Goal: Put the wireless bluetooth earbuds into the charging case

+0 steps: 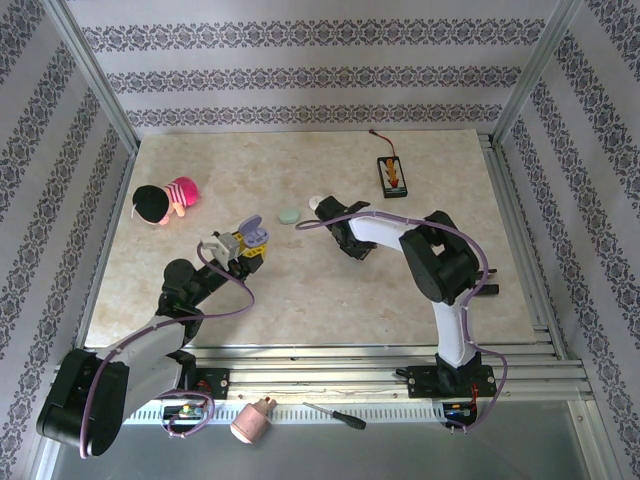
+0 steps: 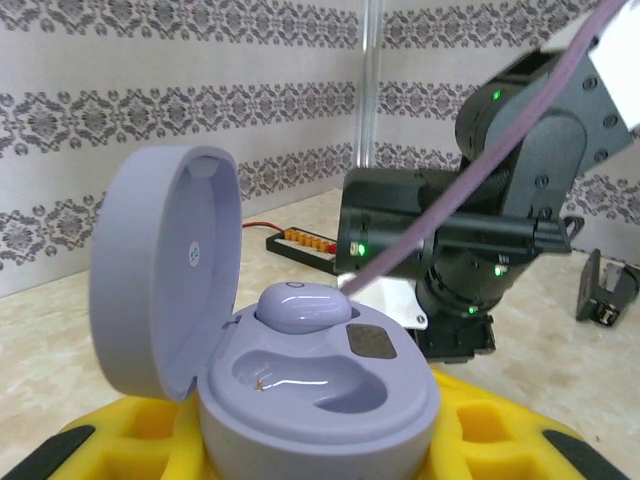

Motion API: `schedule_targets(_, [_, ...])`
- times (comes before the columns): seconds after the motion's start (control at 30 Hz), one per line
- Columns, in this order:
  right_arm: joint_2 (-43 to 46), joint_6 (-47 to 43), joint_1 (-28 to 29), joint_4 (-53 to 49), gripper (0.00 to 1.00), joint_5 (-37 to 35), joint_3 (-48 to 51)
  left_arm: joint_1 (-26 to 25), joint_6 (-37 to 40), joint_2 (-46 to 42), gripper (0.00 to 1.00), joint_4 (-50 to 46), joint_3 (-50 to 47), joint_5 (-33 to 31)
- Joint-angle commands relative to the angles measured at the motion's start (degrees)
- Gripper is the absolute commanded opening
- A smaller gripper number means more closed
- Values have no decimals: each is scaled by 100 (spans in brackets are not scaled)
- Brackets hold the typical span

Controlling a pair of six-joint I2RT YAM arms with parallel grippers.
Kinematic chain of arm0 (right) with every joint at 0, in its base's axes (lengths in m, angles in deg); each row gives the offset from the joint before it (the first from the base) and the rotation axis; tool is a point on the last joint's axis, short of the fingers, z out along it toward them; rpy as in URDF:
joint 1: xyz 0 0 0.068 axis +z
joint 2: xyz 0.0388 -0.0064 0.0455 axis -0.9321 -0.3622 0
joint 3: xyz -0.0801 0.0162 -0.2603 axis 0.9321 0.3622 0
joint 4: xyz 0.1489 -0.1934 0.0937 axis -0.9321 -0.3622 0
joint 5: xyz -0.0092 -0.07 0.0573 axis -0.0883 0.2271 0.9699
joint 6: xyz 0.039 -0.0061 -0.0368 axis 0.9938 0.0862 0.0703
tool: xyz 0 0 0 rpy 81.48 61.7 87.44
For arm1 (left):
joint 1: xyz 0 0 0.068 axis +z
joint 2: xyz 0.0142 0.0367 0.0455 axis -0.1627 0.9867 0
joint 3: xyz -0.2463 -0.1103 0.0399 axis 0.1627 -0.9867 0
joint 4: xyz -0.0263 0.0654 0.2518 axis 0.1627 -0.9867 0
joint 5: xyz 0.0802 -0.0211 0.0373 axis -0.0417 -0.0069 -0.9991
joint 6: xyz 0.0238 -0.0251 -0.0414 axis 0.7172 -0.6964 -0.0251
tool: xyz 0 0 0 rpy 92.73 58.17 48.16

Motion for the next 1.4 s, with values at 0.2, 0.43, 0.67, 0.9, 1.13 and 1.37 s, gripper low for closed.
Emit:
schedule_targets(0.2, [1673,1075,-192,101,19,1768,555,64,95,656,32,1148,48,670])
schedule_targets(0.43, [3039,1856,-473,516,18,4143,1142,-104,16,1369,31,1817,164,734])
schedule_targets(0.67, [3746,2423,-513,980,18,5614,1220,-362,128,1890,30,2084,396,700])
schedule_targets(0.9, [3861,3090,-355,1890,17,6694,1076,-591,290,2218,30,2095,615,628])
schedule_targets(1.13, [3571,3187,60,2116,17,6773,687,-824,293,2558,30,2323,803,606])
schedule_targets(1.37, [3165,3128,305,2181,17,6704,338,-996,282,2699,30,2420,919,554])
